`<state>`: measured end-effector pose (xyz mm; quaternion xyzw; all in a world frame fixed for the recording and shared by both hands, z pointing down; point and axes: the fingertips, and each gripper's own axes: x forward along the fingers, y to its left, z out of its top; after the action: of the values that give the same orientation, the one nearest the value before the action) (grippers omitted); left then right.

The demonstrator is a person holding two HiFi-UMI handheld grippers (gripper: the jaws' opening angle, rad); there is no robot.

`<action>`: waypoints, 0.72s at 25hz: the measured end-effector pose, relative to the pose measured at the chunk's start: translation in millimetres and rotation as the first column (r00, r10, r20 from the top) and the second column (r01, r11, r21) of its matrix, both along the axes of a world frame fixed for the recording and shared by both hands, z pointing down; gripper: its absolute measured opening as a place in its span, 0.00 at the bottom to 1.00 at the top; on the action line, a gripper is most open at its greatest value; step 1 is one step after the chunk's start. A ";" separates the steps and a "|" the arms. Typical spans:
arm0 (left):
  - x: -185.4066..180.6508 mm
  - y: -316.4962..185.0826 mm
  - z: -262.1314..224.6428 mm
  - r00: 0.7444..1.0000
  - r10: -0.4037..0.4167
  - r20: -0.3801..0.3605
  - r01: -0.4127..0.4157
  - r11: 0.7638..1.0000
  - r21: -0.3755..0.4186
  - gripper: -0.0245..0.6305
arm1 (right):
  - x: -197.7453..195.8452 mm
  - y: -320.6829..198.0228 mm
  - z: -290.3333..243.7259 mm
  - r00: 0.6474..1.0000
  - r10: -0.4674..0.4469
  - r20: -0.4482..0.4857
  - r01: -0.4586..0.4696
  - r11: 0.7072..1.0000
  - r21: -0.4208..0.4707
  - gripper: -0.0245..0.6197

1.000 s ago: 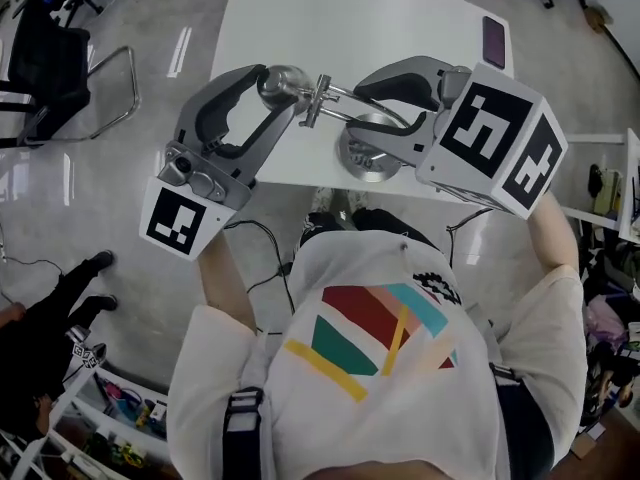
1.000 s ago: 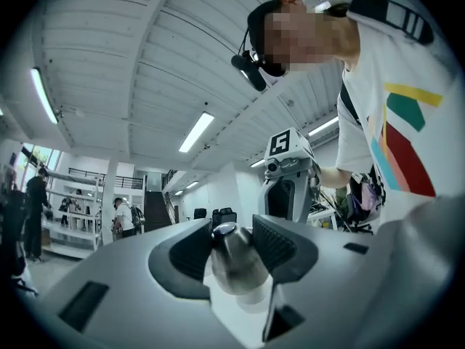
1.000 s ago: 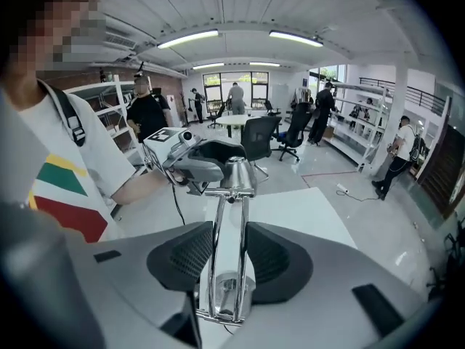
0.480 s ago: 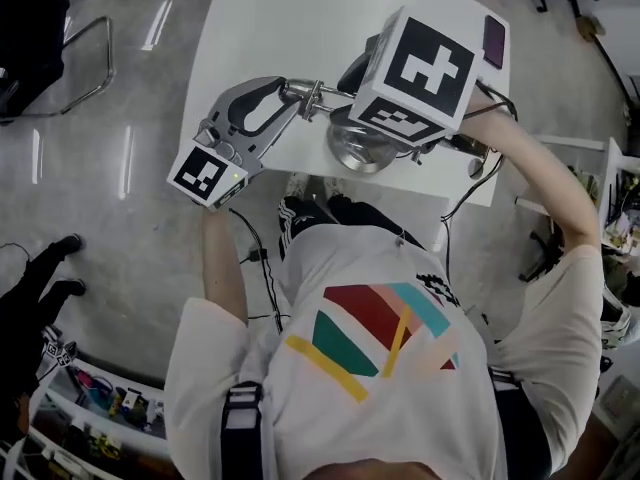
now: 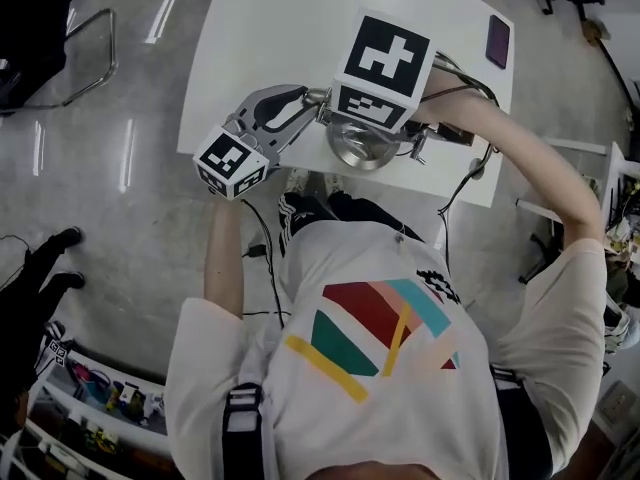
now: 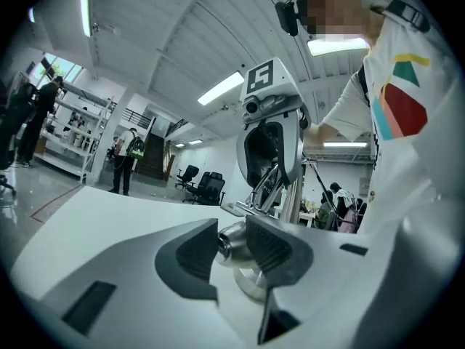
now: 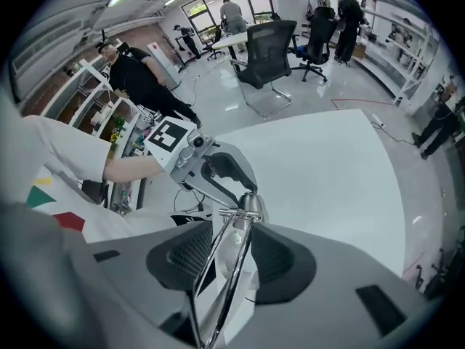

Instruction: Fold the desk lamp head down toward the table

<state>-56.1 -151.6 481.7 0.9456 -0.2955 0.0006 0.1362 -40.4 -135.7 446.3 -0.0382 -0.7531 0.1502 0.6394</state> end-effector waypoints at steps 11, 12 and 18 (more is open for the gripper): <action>5.9 4.1 4.5 0.999 -0.042 0.003 0.042 0.999 -0.015 0.29 | 5.5 3.0 6.3 0.994 0.054 0.091 -0.052 0.998 -0.019 0.28; 4.5 1.5 4.8 0.999 -0.047 0.017 0.047 0.999 -0.015 0.29 | 3.6 -0.1 7.1 0.994 0.057 0.097 -0.055 0.998 -0.023 0.28; -4.9 1.6 -19.7 0.982 -0.095 0.164 0.081 0.992 0.095 0.22 | -9.5 -15.2 -24.3 0.969 -0.008 0.246 -0.025 0.991 0.132 0.28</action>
<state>-61.0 -150.0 461.9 0.9332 -0.3472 0.0611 0.0691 -49.9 -150.9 422.0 -0.0101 -0.8352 0.0961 0.5414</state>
